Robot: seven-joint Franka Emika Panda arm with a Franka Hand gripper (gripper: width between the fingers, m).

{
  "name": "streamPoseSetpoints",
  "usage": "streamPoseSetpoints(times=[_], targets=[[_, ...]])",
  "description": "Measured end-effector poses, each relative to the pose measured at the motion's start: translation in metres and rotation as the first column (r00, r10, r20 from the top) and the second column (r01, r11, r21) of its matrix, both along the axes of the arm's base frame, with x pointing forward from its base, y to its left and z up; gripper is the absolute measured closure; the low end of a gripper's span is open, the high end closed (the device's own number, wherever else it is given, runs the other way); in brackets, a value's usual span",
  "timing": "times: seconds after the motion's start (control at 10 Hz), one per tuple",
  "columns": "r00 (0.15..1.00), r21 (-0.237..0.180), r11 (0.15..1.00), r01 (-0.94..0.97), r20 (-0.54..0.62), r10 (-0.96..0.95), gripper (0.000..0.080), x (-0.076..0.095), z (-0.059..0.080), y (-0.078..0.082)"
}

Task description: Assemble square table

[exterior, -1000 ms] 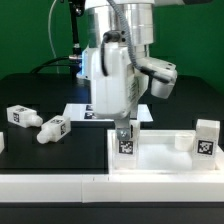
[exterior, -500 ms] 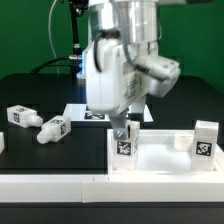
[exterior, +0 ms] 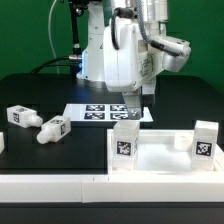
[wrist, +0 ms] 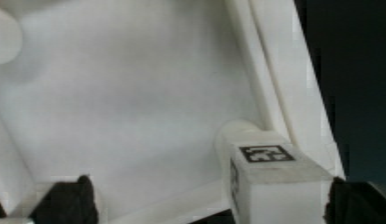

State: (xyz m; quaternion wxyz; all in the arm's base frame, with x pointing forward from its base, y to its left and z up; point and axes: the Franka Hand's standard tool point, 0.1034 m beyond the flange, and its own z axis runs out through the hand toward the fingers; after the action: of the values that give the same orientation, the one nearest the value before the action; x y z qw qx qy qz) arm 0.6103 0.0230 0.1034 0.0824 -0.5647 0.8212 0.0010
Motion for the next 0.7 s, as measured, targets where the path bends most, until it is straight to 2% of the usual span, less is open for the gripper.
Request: streamPoseSetpoints(times=[0.1,0.2,0.5,0.7], targets=[[1.000,-0.002,1.000,-0.007,-0.002,0.007,0.0151,-0.001,-0.001,0.003],[0.999,-0.011,0.999,-0.039,-0.004,0.039,0.0151,-0.002,0.000,0.014],[0.958,-0.078,0.955,-0.287,-0.043,0.284,0.0151,-0.040,-0.010,0.041],[0.961,-0.075,0.959,-0.274,-0.049,0.271,0.0151,-0.043,-0.013,0.044]])
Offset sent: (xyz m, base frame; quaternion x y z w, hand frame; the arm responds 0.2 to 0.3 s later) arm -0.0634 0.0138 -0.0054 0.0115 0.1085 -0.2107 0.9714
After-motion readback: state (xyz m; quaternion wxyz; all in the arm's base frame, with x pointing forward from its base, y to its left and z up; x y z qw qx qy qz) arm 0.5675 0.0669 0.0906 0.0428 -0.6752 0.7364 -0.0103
